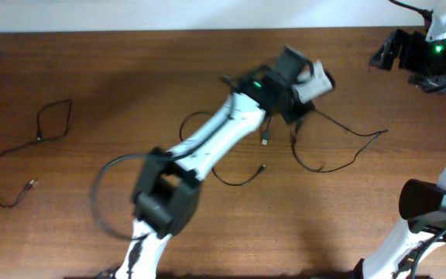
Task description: Untangle cables
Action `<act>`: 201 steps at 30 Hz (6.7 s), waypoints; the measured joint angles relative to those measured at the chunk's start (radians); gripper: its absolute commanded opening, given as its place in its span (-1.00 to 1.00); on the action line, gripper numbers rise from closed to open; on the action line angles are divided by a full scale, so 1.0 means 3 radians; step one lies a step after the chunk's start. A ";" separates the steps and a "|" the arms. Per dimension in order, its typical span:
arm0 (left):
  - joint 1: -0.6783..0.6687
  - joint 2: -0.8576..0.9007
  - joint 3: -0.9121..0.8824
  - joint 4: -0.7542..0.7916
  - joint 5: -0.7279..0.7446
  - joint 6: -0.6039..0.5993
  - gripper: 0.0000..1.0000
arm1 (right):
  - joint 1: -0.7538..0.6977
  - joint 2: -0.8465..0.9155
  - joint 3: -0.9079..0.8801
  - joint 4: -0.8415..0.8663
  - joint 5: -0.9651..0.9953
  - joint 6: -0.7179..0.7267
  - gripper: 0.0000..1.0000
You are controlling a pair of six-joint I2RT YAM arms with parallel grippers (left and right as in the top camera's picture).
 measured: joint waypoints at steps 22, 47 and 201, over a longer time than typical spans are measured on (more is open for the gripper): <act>0.2159 -0.1892 0.0456 -0.0117 -0.0847 -0.0024 -1.00 | 0.0000 0.0000 0.0000 -0.0001 0.0000 -0.0011 0.98; 0.3964 -0.0456 0.0552 -0.1720 -0.1165 -0.0921 0.99 | 0.0000 0.0001 0.0003 -0.0003 0.0000 -0.0010 0.98; 0.2448 -0.3918 -0.2530 -0.0081 -0.0458 -0.1269 0.98 | 0.1062 -0.6634 -0.8302 0.5407 0.1108 -0.0548 0.97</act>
